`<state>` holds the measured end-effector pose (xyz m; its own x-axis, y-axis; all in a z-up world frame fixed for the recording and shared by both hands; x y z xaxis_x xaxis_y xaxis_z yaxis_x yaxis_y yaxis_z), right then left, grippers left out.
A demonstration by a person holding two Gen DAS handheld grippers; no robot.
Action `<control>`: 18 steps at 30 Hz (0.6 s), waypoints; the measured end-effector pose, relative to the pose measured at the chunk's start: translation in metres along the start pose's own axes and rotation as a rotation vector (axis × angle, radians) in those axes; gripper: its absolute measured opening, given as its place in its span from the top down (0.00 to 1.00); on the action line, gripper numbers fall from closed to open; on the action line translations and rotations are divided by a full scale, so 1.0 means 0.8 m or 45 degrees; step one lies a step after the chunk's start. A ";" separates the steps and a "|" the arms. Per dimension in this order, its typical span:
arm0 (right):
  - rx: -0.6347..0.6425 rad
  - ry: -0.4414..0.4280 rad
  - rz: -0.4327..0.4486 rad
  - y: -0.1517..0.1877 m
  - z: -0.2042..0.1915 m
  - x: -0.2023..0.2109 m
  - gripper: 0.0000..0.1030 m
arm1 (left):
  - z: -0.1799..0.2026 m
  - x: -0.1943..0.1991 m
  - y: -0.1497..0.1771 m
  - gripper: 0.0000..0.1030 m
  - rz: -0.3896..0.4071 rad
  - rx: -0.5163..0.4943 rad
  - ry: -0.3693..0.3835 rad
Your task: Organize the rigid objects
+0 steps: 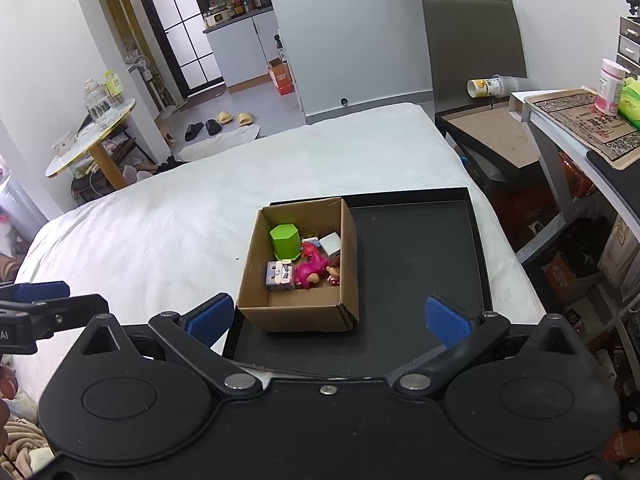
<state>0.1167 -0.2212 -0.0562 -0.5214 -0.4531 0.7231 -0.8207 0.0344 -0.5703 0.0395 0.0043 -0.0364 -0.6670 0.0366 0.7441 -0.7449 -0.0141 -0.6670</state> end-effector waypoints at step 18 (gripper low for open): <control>0.012 -0.009 -0.002 0.000 -0.002 0.006 0.00 | -0.004 -0.001 0.003 0.02 -0.008 0.022 -0.011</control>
<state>0.1140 -0.2222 -0.0520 -0.5184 -0.4597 0.7211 -0.8192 0.0251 -0.5729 0.0383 0.0071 -0.0383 -0.6627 0.0278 0.7484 -0.7489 -0.0313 -0.6619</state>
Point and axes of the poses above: each gripper's, at about its wrist camera, not at the fingertips, and x roughly against the way its jaws point, z to its right, y to its underside, the point moved 8 cm from there along -x, roughly the way its jaws point, and after that the axes turned 9 degrees about -x, right-handed, at the moved point
